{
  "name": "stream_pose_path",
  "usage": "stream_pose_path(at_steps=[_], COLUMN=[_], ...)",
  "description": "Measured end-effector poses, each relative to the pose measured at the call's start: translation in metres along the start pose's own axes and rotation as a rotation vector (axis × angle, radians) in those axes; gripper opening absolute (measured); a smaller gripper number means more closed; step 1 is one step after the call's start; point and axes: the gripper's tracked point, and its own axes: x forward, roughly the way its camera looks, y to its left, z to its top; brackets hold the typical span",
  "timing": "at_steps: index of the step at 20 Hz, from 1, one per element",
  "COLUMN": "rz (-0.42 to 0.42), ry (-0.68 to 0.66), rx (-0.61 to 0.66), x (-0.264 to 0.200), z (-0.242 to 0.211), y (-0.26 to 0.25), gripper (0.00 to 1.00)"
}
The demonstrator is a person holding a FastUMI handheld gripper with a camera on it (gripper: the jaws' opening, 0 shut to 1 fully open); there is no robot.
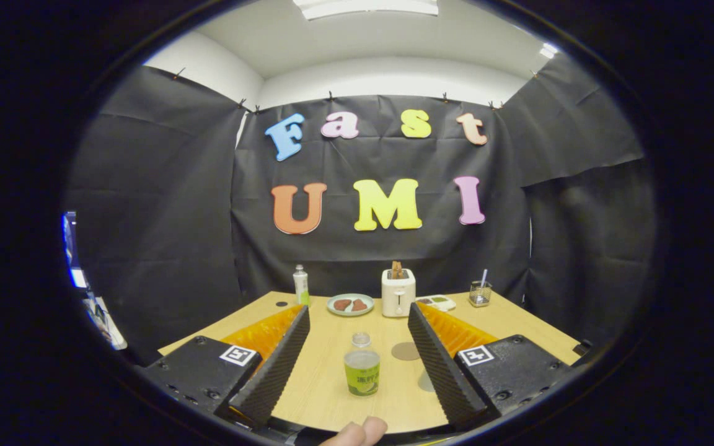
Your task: Take the bottle from table, then pour the juice into the cup, finally place the bottle on the coaster
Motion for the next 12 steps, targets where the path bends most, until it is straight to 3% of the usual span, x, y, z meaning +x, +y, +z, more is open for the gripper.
stream_pose_path(at_steps=[12], rz=[-0.071], ry=[0.048], rx=[-0.039], x=[0.055], z=[-0.048], y=[0.004], gripper=[1.00])
